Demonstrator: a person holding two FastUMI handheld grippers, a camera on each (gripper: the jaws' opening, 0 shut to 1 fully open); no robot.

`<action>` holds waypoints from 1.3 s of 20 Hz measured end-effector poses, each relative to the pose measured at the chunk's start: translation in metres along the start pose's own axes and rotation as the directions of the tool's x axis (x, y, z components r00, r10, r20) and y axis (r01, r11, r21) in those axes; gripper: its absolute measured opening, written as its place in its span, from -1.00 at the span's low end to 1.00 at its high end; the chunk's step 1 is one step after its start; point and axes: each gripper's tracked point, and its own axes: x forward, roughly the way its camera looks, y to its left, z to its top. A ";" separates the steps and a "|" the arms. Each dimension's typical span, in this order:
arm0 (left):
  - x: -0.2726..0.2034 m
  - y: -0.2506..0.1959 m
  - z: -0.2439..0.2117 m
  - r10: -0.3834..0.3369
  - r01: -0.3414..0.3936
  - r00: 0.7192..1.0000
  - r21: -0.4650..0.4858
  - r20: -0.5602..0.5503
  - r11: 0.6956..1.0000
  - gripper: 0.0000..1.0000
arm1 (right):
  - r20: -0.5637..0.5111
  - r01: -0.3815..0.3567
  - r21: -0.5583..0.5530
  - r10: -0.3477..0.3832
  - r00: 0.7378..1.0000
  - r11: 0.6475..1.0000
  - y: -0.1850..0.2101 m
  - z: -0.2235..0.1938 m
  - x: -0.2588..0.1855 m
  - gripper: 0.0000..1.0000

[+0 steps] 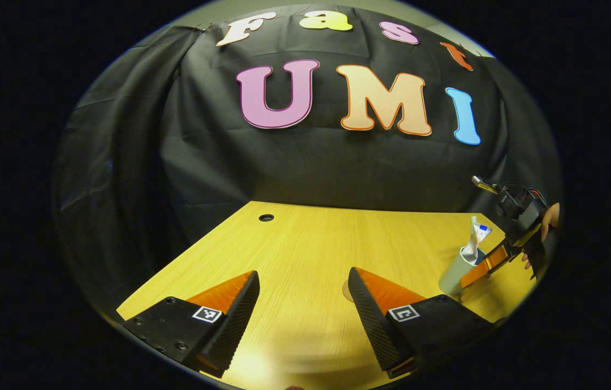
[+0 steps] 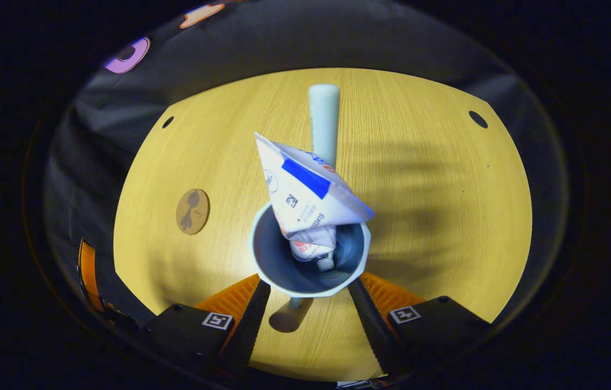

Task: Put the toothbrush and toothpaste on the desktop into the cup, then pick up the cup and place it on the coaster on the desktop.

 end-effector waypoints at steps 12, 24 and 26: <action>0.010 0.008 0.000 -0.025 0.025 1.000 0.001 -0.008 1.000 0.90 | -0.045 0.027 -0.074 -0.030 0.999 0.997 -0.001 -0.009 0.001 -0.51; 0.021 0.017 0.000 -0.062 0.063 0.998 0.014 -0.019 0.998 0.89 | -0.004 -0.044 -0.066 0.043 0.999 0.997 0.051 -0.003 -0.005 -0.55; 0.023 0.024 0.000 -0.063 0.064 0.998 0.013 -0.020 0.998 0.89 | 0.003 -0.054 -0.071 0.054 0.999 0.996 0.058 0.001 -0.012 -0.55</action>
